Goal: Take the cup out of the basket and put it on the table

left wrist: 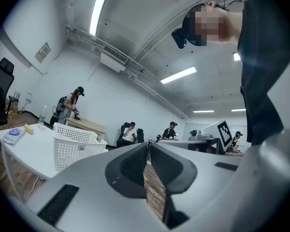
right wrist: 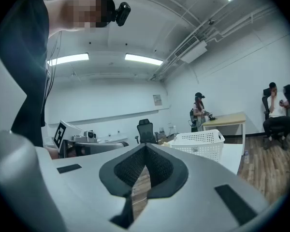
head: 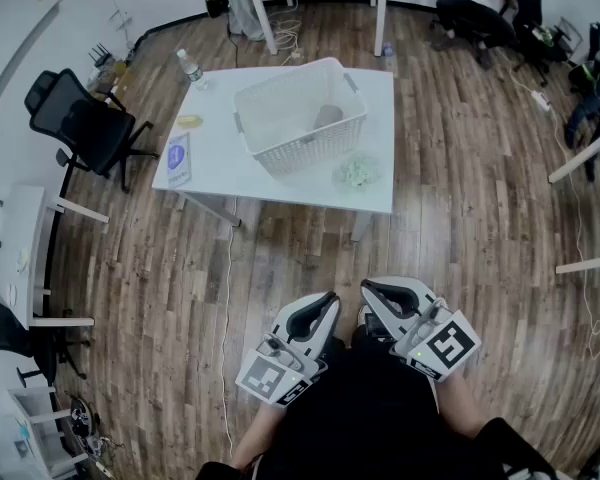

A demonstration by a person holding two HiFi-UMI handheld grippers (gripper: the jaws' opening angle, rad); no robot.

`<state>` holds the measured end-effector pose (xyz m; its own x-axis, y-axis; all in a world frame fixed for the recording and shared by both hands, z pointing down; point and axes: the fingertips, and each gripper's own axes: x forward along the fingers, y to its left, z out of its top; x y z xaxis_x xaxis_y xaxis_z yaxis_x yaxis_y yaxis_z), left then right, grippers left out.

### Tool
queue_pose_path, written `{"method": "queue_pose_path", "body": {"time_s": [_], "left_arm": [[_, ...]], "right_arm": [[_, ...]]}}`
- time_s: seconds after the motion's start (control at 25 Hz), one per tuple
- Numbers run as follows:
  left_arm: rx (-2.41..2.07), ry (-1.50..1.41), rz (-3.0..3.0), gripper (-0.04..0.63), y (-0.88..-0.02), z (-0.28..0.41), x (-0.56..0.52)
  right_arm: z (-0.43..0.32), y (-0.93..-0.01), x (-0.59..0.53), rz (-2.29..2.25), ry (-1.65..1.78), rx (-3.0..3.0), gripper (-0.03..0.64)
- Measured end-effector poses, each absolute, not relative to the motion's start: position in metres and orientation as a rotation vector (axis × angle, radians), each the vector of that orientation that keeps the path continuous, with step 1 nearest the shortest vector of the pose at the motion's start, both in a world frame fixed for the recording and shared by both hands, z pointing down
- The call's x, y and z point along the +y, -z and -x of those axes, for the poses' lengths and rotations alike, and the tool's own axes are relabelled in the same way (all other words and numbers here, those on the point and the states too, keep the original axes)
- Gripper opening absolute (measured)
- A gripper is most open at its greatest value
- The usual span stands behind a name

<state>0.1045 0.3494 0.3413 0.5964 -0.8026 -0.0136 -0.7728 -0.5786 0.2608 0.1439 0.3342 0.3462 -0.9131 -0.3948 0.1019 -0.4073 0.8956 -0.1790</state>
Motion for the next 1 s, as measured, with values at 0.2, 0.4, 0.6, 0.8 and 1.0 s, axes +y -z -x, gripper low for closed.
{"method": "queue_pose_path", "body": {"time_s": [0.2, 0.4, 0.6, 0.8, 1.0], "left_arm": [[-1.309, 0.173, -2.601, 0.032, -0.339, -0.132, 0.344], [-1.353, 0.141, -2.593, 0.032, -0.339, -0.149, 0.336], [-1.418, 0.119, -2.558, 0.032, -0.343, -0.155, 0.331], [-1.448, 0.105, -2.506, 0.032, -0.354, -0.151, 0.325], [-1.429, 0.108, -2.507, 0.032, -0.359, -0.137, 0.312]], "right_arm": [[-0.165, -0.342, 0.326, -0.609, -0.284, -3.009, 0.023], [-0.178, -0.341, 0.318, -0.568, -0.286, -3.023, 0.023], [-0.183, -0.344, 0.312, -0.501, -0.325, -3.039, 0.023], [-0.178, -0.353, 0.305, -0.455, -0.362, -3.025, 0.025], [-0.161, -0.361, 0.291, -0.463, -0.383, -2.998, 0.025]]}}
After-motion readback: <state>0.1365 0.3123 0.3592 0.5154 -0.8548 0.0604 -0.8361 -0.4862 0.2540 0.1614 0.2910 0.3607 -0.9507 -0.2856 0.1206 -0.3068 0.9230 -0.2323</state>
